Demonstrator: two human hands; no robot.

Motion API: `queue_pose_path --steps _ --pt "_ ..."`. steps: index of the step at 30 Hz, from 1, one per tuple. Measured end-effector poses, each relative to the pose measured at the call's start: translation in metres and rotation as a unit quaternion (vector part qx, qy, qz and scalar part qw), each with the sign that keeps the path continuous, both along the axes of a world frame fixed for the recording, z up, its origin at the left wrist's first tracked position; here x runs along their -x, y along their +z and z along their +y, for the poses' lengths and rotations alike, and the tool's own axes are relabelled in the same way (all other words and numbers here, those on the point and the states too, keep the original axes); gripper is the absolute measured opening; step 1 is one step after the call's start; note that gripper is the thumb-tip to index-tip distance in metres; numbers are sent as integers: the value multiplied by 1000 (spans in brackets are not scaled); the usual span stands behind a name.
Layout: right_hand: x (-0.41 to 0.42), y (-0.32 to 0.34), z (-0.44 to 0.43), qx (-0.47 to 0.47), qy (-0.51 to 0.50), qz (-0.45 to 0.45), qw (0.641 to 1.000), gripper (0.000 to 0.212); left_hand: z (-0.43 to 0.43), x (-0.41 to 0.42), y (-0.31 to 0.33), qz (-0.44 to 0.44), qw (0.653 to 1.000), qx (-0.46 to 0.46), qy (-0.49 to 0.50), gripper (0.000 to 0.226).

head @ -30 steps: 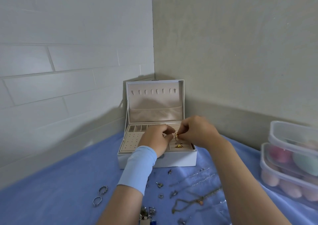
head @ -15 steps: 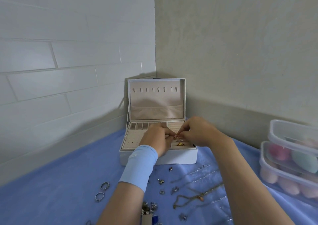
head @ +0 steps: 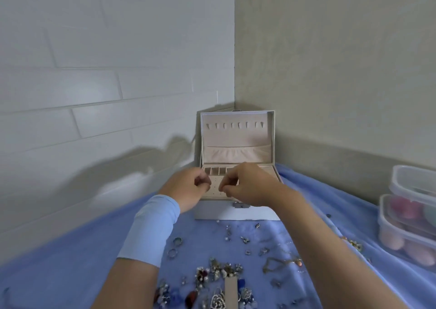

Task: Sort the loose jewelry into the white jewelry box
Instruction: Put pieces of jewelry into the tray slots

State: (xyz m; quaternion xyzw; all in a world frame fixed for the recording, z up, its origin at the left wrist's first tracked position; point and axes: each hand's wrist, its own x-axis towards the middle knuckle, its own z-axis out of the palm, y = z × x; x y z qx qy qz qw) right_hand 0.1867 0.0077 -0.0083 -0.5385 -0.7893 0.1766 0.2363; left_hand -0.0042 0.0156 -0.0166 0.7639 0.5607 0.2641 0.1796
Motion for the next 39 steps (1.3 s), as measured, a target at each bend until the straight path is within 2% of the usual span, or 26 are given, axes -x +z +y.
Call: queue_pose_path --steps 5,8,12,16,20,25,28,31,34,39 --pt "52 -25 -14 28 104 -63 992 17 -18 53 -10 163 976 141 -3 12" --pt "71 -40 -20 39 140 -104 984 26 -22 67 -21 209 959 192 -13 20" --pt "87 -54 -21 16 144 -154 977 27 -21 73 -27 203 952 231 -12 21" --pt "93 -61 -19 -12 134 -148 980 22 -20 73 -29 187 958 218 -7 21" --pt "90 -64 -16 -10 134 -110 985 20 -21 73 -31 173 961 213 8 23" --pt "83 -63 -16 5 143 -53 988 16 -21 76 -28 151 970 191 -21 3" --pt "79 -59 -15 32 121 -11 992 14 -22 73 -22 140 976 163 -26 10" --pt "68 -47 -12 60 83 75 992 13 -22 67 -12 81 990 112 -16 13" --pt "51 -26 -9 62 45 188 979 15 -17 52 -2 -46 998 33 -10 14" --pt "17 3 -1 50 -13 343 938 10 0 6 13 -203 977 -54 -21 18"
